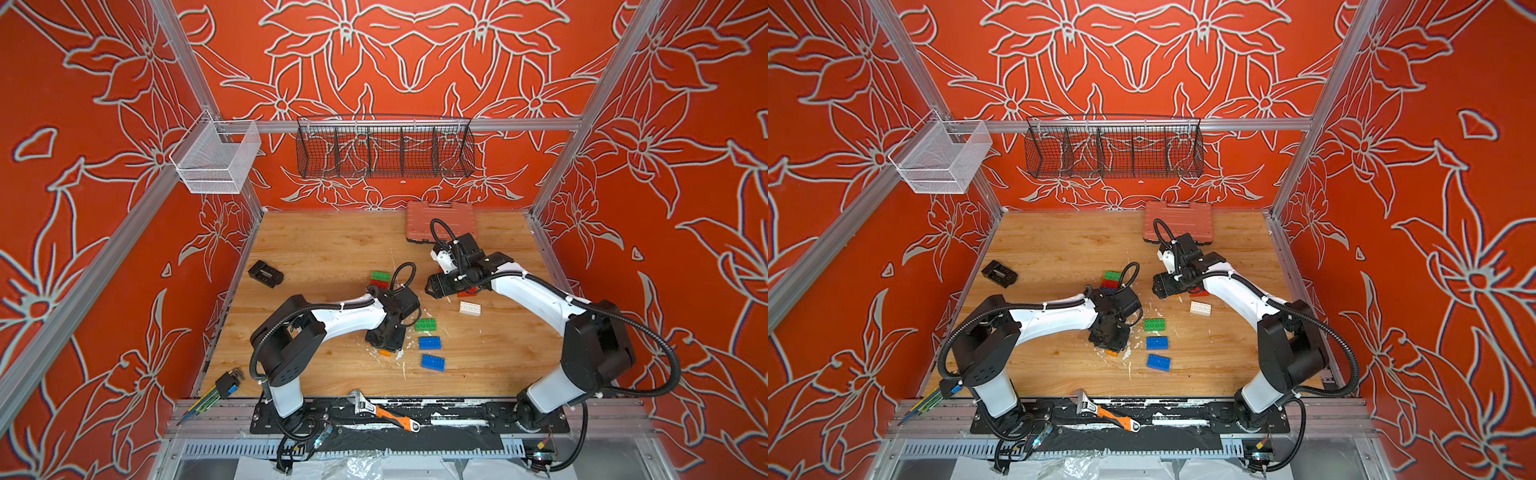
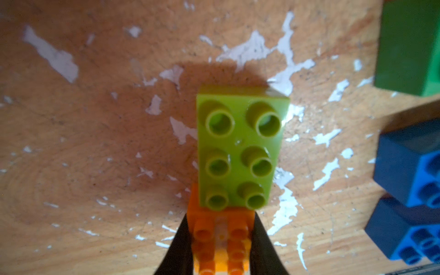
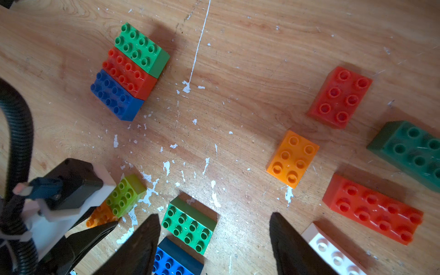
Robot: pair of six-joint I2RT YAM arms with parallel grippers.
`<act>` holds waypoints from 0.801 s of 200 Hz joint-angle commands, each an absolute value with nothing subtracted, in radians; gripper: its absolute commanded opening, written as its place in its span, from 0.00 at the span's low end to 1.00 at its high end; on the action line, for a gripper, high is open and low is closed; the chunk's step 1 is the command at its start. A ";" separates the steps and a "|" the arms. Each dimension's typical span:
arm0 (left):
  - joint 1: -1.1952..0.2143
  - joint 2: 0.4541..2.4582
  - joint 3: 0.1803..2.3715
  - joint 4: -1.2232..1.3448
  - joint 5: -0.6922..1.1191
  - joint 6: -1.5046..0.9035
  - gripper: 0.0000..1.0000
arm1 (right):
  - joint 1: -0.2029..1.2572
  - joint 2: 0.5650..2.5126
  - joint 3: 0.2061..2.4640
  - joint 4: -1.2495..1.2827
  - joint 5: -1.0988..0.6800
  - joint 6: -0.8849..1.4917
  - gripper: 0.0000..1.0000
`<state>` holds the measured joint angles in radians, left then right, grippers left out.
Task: Assemble a rectangle with lego
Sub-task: Move the lego brick at the center of the board.
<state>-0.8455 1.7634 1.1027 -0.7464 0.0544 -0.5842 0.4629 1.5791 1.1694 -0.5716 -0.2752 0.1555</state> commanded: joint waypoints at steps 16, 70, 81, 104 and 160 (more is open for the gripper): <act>-0.841 1.791 1.126 -0.763 0.066 -0.576 0.05 | 0.471 1.593 1.192 -0.592 -0.265 0.130 0.75; -0.841 1.805 1.140 -0.761 0.084 -0.569 0.06 | 0.472 1.593 1.189 -0.596 -0.261 0.127 0.75; -0.841 1.808 1.140 -0.762 0.083 -0.570 0.06 | 0.472 1.593 1.190 -0.595 -0.259 0.126 0.75; -0.841 1.812 1.137 -0.765 0.090 -0.571 0.06 | 0.474 1.594 1.190 -0.598 -0.259 0.125 0.75; -0.842 1.805 1.126 -0.760 0.094 -0.587 0.07 | 0.475 1.600 1.190 -0.595 -0.259 0.124 0.75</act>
<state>-0.8440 1.7878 1.1313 -0.7502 0.0772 -0.5766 0.4675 1.5837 1.1694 -0.5800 -0.2699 0.1406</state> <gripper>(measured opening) 0.282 0.746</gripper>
